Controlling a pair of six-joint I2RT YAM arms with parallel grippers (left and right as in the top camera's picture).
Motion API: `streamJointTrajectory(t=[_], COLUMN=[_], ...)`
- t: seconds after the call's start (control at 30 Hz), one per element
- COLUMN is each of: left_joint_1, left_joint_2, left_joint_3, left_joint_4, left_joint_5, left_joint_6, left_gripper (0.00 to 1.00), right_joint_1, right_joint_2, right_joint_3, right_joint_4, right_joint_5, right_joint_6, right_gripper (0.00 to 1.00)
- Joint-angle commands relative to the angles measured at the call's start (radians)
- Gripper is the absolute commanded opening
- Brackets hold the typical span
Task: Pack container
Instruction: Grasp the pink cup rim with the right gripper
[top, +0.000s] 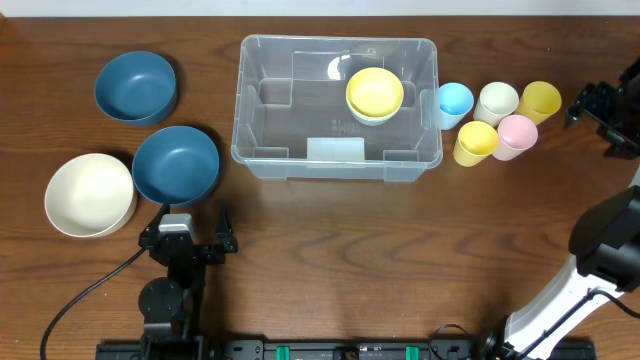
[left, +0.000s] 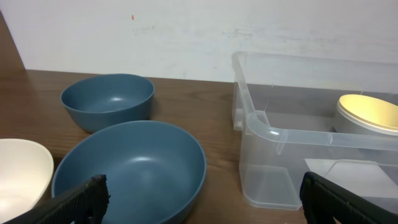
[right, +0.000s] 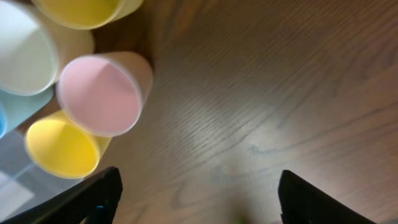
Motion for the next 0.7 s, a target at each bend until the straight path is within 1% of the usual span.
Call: streamJointTrajectory(t=[0.0, 0.13, 0.37, 0.6, 0.63, 0.67], left_joint_1=[0.003, 0.003, 0.003, 0.003, 0.003, 0.003], left_joint_2=[-0.006, -0.006, -0.006, -0.006, -0.006, -0.006], left_joint_3=[-0.016, -0.016, -0.016, -0.016, -0.016, -0.016], left_joint_4=[-0.037, -0.037, -0.037, -0.037, -0.037, -0.037], left_joint_5=[0.004, 0.004, 0.004, 0.004, 0.004, 0.004], left_joint_6=[0.014, 0.014, 0.014, 0.014, 0.014, 0.014], left_gripper=[0.98, 0.98, 0.98, 0.98, 0.98, 0.98], right_joint_1=[0.011, 0.042, 0.093, 0.098, 0.098, 0.098], right_joint_2=[-0.026, -0.026, -0.026, -0.026, -0.026, -0.026], right_joint_3=[-0.066, -0.144, -0.294, -0.387, -0.400, -0.408], right_joint_4=[0.049, 0.160, 0.324, 0.421, 0.434, 0.442], right_joint_5=[-0.022, -0.034, -0.034, -0.034, -0.034, -0.034], right_joint_6=[0.003, -0.026, -0.018, -0.018, -0.013, -0.011], right_gripper=[0.78, 0.76, 0.71, 0.58, 0.54, 0.52])
